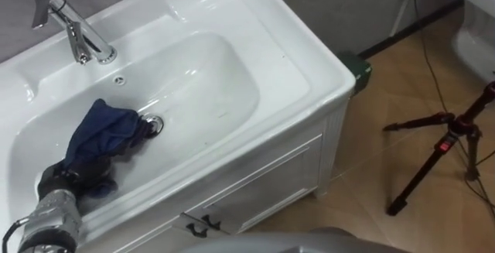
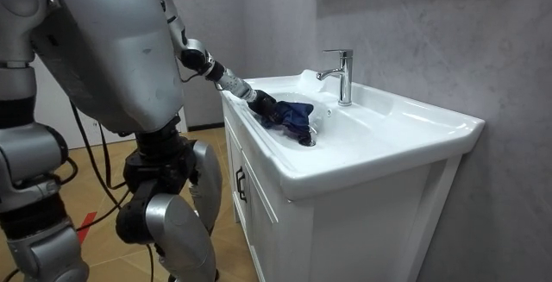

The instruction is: Wipe basin

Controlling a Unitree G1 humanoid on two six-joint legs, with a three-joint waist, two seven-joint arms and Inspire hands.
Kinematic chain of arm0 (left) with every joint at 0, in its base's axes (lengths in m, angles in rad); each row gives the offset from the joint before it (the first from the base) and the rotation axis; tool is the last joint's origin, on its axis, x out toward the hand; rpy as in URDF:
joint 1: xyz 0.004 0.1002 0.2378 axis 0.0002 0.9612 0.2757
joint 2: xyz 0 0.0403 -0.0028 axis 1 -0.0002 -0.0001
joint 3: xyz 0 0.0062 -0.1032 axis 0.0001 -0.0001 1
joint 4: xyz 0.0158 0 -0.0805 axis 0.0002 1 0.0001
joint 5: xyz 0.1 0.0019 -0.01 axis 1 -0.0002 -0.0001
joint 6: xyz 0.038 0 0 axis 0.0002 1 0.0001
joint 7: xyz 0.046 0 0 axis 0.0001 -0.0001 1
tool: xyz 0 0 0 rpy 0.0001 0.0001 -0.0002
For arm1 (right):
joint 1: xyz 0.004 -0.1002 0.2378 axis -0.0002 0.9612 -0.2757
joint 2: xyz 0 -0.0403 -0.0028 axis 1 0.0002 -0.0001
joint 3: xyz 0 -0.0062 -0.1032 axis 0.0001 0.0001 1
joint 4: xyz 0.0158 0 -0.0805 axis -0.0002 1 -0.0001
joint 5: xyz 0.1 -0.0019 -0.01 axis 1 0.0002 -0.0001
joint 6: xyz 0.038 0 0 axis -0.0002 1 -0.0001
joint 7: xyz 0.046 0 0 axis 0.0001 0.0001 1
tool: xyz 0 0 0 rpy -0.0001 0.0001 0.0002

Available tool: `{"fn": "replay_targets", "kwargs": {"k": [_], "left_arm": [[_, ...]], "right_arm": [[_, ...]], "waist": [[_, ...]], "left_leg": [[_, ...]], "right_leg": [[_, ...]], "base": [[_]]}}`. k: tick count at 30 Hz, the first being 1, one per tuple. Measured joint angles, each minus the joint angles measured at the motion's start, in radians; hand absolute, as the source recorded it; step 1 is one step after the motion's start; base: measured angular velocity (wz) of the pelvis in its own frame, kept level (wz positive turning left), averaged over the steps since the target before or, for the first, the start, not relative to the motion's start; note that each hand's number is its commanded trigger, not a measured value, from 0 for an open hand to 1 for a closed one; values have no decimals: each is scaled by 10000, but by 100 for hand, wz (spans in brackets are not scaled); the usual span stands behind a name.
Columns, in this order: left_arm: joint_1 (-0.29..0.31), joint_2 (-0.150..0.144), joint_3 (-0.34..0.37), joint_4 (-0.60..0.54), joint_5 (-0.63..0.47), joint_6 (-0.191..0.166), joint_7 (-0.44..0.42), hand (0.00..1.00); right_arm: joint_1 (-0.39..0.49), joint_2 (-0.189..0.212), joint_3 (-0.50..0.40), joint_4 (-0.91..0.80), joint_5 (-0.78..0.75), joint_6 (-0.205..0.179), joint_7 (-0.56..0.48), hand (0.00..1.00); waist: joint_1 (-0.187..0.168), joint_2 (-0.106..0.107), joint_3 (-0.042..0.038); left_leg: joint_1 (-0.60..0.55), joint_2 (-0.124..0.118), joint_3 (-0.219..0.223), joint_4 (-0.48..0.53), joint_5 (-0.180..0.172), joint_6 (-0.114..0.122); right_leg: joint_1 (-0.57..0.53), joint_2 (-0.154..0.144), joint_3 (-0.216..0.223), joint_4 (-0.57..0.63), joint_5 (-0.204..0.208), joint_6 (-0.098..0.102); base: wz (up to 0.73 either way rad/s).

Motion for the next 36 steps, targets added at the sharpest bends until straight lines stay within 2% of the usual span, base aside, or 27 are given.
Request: {"fn": "replay_targets", "kwargs": {"k": [6, 8, 15, 19, 21, 25, 30, 33, 36], "left_arm": [[10, -63, 155, -18, 394, -1, 13, 100], [10, -116, 162, -19, 631, -2, 78, 100], [10, -138, 158, -22, 996, -9, 214, 100], [84, -189, -108, -193, 1157, -6, 596, 100], [104, -213, -260, -289, 1681, -5, 708, 100], [158, -245, -653, -575, 2718, -26, 1125, 100], [-200, -316, -1323, -540, 2991, -2, 1516, 100], [-454, -546, -1335, -779, 3195, 118, 1705, 100], [-836, -731, -1720, -794, 3307, 188, 1895, 100]], "right_arm": [[184, -86, 5, -236, -1, 75, 3, 0], [226, -86, 7, -286, -10, 61, 7, 0], [278, -109, 8, -281, -10, 48, 1, 0], [325, -123, 7, -271, -13, 49, -8, 0], [277, -114, 5, -177, -50, -13, -6, 0], [70, -99, 6, 44, -53, -318, 7, 0], [-176, -58, 49, 150, -25, -488, 11, 0], [-363, 86, 136, 171, -26, -524, 7, 0], [-407, 168, 528, 267, -45, -600, 18, 0]], "waist": [[152, -39, 10], [215, -51, 12], [253, -77, 22], [228, -82, 26], [172, -96, 35], [-20, -262, 156], [-199, -294, 180], [-344, -372, 255], [-393, -452, 318]], "left_leg": [[92, 0, 72, -15, 5, -7], [234, -7, 64, -135, 60, -98], [358, -17, 60, -309, 124, -100], [298, -18, 41, -302, 125, -102], [287, -13, 35, -350, 124, -101], [302, -2, -44, -385, 121, -99], [225, -6, -318, -413, 118, -96], [-44, 3, -320, -301, 119, -95], [-174, 15, -305, -283, 113, -90]], "right_leg": [[206, 24, -73, -63, -62, -66], [350, 39, -75, -192, -69, -77], [491, 62, -74, -309, -86, -113], [531, 63, -116, -393, -87, -114], [578, 60, -187, -399, -85, -119], [630, 53, -336, -420, -84, -120], [581, 46, -498, -519, -88, -112], [401, 19, -614, -513, -47, -108], [345, 0, -688, -530, -26, -117]], "base": [[1], [0], [0], [3], [10], [13], [16], [12], [10]]}}
